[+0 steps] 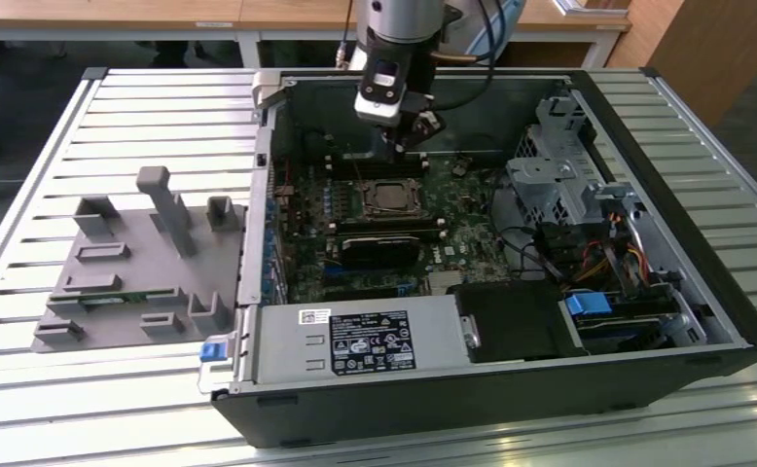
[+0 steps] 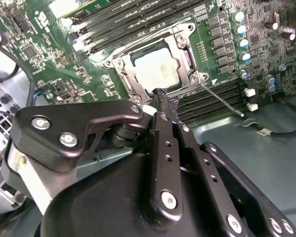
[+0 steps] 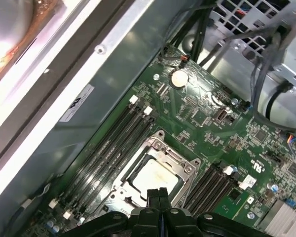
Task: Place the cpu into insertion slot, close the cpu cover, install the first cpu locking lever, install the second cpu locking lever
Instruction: 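Install the first cpu locking lever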
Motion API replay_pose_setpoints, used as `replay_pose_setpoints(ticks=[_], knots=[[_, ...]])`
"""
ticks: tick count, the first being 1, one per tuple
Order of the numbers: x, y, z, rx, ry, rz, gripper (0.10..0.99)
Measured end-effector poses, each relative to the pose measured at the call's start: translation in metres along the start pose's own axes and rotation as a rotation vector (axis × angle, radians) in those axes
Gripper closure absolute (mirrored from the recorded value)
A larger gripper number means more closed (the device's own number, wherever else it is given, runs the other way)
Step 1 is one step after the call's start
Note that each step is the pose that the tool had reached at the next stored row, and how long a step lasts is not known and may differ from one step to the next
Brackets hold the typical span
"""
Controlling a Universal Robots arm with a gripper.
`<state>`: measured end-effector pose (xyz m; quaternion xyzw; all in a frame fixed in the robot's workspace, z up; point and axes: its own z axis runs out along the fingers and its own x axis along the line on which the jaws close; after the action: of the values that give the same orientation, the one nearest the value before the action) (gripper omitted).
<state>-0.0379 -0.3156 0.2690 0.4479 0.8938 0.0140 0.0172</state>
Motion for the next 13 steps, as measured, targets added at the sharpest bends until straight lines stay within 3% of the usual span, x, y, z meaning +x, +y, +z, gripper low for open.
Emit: replay_pose_setpoints(ticks=[13], knots=[[0.0000,0.0000,0.0001,-0.003,0.0067,-0.163,0.961]])
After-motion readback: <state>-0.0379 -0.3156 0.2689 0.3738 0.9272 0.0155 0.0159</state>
